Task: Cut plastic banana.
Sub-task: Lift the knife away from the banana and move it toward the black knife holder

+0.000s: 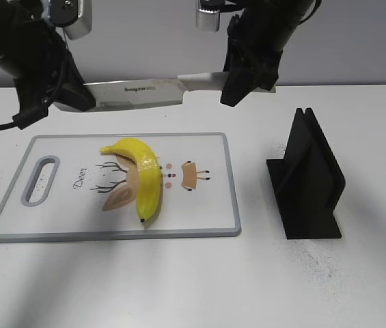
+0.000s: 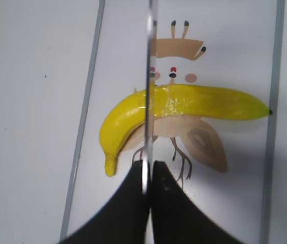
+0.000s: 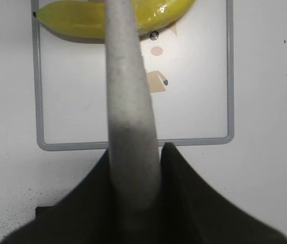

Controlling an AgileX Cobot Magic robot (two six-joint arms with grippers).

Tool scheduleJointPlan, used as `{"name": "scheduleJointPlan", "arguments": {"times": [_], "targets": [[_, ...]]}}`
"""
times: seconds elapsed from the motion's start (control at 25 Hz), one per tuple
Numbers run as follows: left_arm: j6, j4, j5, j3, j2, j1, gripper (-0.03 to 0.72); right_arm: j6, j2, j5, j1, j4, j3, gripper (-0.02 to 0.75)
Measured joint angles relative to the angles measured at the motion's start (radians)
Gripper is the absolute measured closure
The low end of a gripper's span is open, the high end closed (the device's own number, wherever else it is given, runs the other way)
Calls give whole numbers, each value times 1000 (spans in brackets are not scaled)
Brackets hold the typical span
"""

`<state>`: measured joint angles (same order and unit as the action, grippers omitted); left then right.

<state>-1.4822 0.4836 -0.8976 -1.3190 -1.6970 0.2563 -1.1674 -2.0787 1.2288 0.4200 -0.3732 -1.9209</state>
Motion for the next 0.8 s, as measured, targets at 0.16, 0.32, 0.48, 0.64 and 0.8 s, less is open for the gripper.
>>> {"name": "scheduleJointPlan", "arguments": {"times": [0.16, 0.32, 0.48, 0.64, 0.8], "targets": [[-1, 19, 20, 0, 0, 0, 631, 1, 0, 0, 0, 13, -3, 555], [-1, 64, 27, 1, 0, -3, 334, 8, 0, 0, -1, 42, -5, 565], [10, 88, 42, 2, 0, -3, 44, 23, 0, 0, -3, 61, -5, 575], [25, 91, 85, 2, 1, -3, 17, 36, 0, -4, -5, 86, -5, 577], [68, 93, 125, -10, 14, -3, 19, 46, 0, -5, -5, 90, -5, 577]]}}
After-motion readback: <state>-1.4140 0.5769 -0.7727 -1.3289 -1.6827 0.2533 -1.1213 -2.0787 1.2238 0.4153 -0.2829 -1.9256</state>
